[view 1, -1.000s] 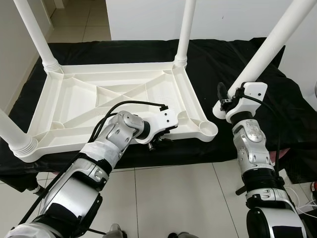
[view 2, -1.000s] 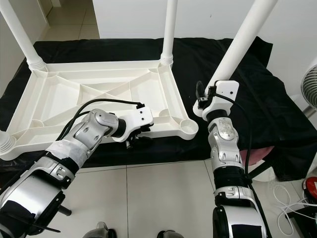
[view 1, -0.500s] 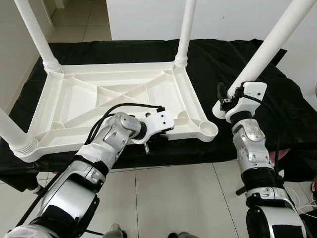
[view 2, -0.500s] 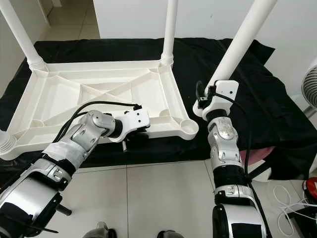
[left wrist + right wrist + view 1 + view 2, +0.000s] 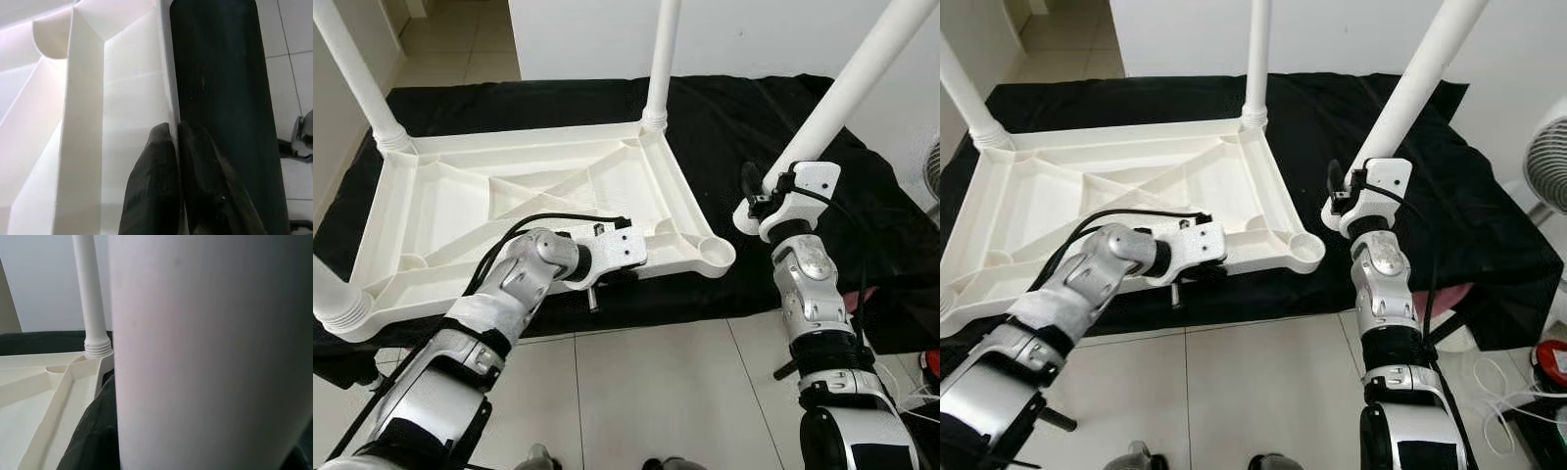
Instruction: Building children table
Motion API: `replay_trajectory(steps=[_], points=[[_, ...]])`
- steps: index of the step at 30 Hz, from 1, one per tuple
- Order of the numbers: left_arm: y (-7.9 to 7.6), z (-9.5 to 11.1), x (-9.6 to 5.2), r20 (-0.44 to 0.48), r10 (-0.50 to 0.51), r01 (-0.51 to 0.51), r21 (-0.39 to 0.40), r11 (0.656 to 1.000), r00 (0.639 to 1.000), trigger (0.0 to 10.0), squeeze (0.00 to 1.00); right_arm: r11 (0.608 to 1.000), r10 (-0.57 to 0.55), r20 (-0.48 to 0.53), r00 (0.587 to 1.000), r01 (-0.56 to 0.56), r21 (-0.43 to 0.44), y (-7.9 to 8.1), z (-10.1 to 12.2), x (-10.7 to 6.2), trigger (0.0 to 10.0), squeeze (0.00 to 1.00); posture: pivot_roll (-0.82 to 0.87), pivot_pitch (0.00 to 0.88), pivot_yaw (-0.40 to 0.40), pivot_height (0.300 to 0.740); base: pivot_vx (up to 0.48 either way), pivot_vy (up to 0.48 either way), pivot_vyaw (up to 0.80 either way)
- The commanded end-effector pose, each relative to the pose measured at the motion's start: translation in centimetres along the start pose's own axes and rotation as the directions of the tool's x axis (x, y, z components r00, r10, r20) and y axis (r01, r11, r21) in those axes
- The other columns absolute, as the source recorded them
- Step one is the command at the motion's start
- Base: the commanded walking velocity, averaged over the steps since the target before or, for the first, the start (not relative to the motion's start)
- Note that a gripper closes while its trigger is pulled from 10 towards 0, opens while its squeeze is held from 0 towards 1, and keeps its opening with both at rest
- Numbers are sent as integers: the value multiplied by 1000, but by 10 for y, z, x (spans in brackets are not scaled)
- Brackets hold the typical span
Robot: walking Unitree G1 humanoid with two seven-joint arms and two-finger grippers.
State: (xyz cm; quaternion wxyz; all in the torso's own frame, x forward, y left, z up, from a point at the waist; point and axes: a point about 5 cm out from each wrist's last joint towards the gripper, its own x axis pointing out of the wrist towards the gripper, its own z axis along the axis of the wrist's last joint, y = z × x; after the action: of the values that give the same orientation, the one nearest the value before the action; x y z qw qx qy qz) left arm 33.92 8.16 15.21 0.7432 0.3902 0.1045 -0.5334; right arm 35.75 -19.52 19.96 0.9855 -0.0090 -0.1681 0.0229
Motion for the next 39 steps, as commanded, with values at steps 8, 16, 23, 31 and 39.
replay_trajectory(steps=[8,16,23,31,39], points=[[2,-51,-31,-158,79,-80,3,997,984,0,0,1000,12,11,1000,-12,1,3,2,2,10000,0,36,58,-34,740,0,0,0],[-3,-41,-27,-108,58,-59,-6,998,992,10000,0,1000,25,0,1000,-25,5,6,0,2,10000,0,36,54,-42,740,0,0,0],[-20,-13,-22,69,-79,80,-6,997,994,10000,1000,998,59,-58,997,-60,-18,14,-7,3,10000,0,34,48,-48,740,0,0,0],[-7,19,-24,286,-19,58,-129,990,958,10000,0,992,85,-131,988,-96,-86,24,-18,5,10000,0,27,30,-57,740,0,0,0],[12,37,-34,399,209,-79,-318,945,893,10000,0,984,145,-91,985,-153,-86,37,-16,4,10000,0,30,28,-59,740,0,0,0]])
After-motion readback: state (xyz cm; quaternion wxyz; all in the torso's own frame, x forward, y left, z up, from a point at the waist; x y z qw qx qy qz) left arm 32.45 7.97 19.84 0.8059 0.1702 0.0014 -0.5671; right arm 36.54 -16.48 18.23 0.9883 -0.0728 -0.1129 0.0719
